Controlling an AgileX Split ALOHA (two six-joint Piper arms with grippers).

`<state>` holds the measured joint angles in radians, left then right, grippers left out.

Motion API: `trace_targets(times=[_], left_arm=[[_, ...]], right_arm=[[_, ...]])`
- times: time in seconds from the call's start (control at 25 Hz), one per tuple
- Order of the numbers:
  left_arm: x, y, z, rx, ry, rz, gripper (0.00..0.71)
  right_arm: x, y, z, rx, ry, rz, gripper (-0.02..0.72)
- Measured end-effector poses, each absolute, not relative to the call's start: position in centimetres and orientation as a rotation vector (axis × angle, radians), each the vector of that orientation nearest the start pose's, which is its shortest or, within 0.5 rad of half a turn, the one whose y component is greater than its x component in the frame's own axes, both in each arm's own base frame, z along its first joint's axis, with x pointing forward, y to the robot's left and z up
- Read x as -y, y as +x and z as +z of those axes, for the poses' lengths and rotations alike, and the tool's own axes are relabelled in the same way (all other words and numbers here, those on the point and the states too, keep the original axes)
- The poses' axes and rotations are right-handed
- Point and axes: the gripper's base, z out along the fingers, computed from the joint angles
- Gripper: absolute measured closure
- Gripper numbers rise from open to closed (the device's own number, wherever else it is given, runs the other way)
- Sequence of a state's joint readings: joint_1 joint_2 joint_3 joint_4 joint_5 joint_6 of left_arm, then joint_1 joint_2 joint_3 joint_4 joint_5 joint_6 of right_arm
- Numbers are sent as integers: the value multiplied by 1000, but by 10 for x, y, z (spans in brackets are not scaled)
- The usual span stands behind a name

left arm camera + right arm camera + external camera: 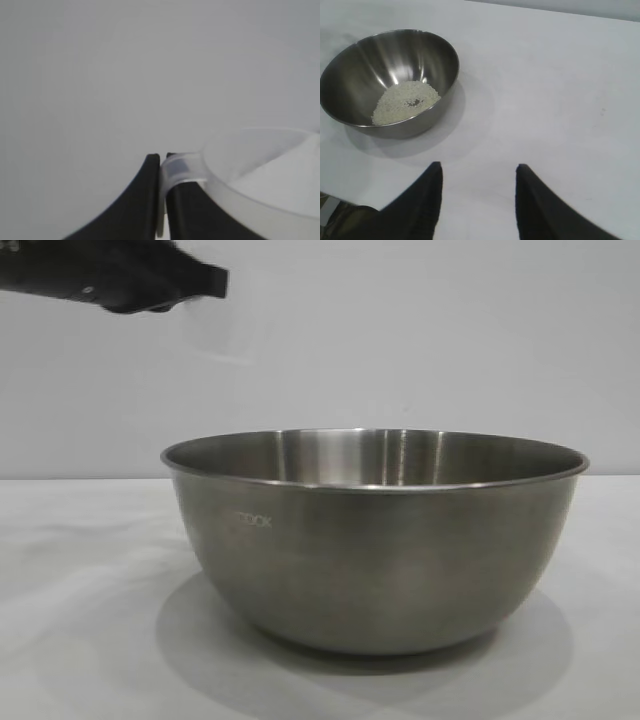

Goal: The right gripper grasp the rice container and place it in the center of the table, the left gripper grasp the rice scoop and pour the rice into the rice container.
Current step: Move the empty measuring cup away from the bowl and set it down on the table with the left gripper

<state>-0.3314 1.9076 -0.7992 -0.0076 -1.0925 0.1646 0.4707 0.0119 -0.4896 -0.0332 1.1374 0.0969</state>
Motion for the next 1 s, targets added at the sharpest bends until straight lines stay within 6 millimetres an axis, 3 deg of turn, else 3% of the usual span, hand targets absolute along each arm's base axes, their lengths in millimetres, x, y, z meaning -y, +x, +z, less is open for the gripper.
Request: trace_targets(times=[0.16, 0.36, 0.6, 1.0], left_arm=[[104, 359, 154, -1535, 342, -94, 710], [104, 360, 110, -1635, 361, -121, 710], [103, 357, 94, -1667, 367, -139, 710], [78, 290, 54, -1938, 359, -98, 710]], right_arm=[[5, -4, 268, -2122, -398, 290, 416], [5, -4, 268, -2122, -398, 290, 416], [5, -4, 268, -2122, -398, 290, 416], [5, -4, 268, -2122, -398, 290, 416]])
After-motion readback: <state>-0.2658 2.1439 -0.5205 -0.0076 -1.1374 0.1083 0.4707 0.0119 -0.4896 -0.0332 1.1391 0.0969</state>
